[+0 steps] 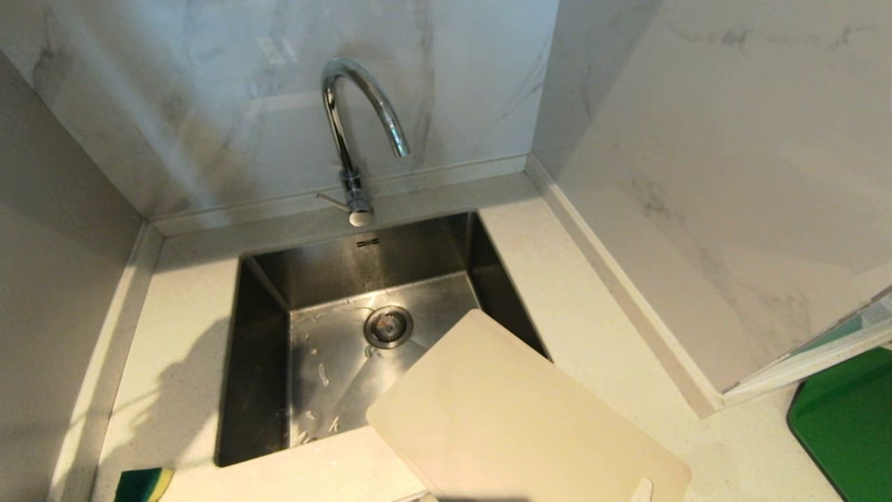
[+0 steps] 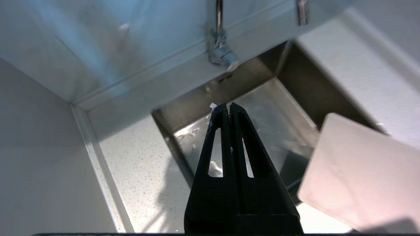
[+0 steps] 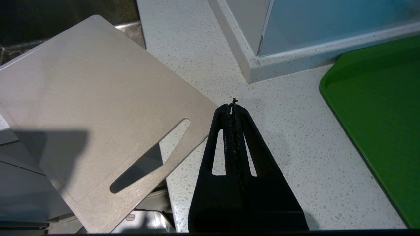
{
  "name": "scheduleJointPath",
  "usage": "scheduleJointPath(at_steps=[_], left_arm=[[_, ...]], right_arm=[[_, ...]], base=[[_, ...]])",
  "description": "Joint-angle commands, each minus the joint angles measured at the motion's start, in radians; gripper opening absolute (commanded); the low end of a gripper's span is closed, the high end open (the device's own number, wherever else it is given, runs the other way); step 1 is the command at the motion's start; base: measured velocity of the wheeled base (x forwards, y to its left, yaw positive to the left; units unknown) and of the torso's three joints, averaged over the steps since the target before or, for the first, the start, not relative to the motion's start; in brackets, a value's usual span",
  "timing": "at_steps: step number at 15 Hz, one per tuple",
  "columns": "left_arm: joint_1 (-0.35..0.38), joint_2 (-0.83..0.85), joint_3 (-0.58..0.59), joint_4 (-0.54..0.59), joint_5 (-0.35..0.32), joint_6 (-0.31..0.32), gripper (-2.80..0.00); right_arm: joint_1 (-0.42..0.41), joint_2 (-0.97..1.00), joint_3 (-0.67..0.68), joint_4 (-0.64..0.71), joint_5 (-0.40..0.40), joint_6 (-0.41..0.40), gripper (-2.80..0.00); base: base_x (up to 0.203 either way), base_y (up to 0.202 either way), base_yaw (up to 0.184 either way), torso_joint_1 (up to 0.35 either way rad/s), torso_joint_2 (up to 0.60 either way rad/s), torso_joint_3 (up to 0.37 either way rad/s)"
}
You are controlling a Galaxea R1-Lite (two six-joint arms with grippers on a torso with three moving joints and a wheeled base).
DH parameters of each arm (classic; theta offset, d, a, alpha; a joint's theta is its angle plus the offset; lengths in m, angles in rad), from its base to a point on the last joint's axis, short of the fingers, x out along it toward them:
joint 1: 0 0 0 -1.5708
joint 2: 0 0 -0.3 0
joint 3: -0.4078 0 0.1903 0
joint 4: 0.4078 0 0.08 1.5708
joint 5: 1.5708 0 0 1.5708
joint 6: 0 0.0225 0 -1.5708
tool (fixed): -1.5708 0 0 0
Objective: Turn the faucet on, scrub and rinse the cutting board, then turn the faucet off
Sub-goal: Turn on the tap
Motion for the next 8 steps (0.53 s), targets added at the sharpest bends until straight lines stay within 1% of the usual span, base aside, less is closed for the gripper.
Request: scheduleJointPath(at_steps=[1, 2, 4, 8], left_arm=[[-0.068, 0.163, -0.070, -0.004, 0.087, 0.004, -2.80], [-0.076, 0.186, -0.081, -0.024, 0.110, 0.006, -2.80], [-0.102, 0.192, -0.084, -0.034, 0.133, 0.008, -2.80], [-0.102, 0.196, -0.081, -0.034, 0.136, 0.014, -2.80]], right_arm=[[0.000, 0.000, 0.002, 0.000, 0.001, 0.000, -2.80], [0.000, 0.000, 0.002, 0.000, 0.001, 0.000, -2.80], [0.000, 0.000, 0.001, 0.000, 0.001, 0.000, -2.80], [0.002, 0.000, 0.002, -0.002, 0.001, -0.007, -2.80]], base=[[0.000, 0.000, 0.000, 0.000, 0.00, 0.000], [0.000, 0.000, 0.000, 0.000, 0.00, 0.000], [0.000, 0.000, 0.000, 0.000, 0.00, 0.000], [0.000, 0.000, 0.000, 0.000, 0.00, 0.000]])
